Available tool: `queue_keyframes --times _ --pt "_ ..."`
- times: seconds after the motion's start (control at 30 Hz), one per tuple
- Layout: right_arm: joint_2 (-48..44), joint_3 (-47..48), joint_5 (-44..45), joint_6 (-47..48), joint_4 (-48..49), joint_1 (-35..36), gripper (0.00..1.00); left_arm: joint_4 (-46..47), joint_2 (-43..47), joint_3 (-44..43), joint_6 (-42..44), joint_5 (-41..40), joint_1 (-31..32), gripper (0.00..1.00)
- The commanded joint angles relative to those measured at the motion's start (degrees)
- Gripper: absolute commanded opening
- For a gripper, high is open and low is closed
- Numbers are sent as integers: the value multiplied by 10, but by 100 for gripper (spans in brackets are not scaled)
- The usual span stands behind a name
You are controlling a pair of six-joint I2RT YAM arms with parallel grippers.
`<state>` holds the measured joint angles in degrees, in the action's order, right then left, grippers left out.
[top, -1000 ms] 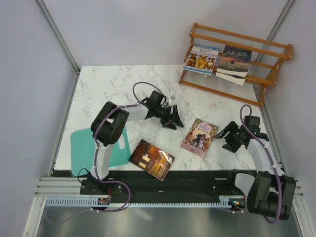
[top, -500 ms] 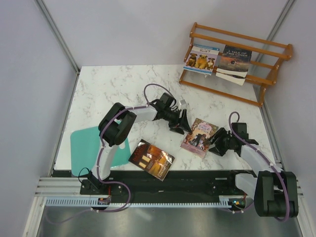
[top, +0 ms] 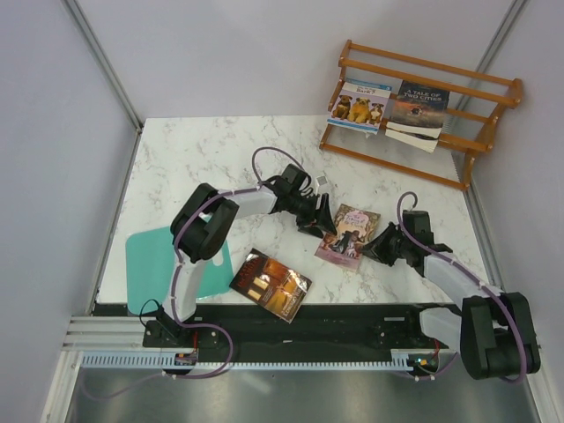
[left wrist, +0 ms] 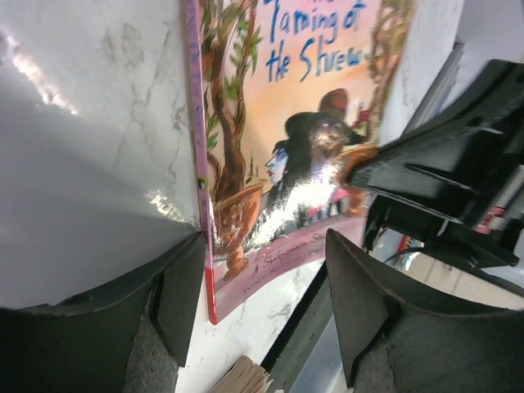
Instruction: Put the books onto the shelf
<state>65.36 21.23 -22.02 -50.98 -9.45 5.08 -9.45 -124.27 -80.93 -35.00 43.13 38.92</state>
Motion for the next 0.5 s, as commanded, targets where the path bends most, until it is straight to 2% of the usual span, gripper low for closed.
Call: queue_keyframes --times 0.0,0.2,0.3,0.33,0.47 --pt "-47 52 1 20 22 9 0 -53 49 30 54 -68 -14 69" --pt "-69 92 -29 26 22 8 0 -28 70 65 61 -39 -51 69" --pt "-61 105 -48 26 23 8 0 71 82 102 7 32 -60 69" --pt "-60 106 -51 26 24 7 0 141 86 123 -11 43 -62 69" --pt "-49 103 -73 26 31 7 0 277 95 154 -88 80 -64 69"
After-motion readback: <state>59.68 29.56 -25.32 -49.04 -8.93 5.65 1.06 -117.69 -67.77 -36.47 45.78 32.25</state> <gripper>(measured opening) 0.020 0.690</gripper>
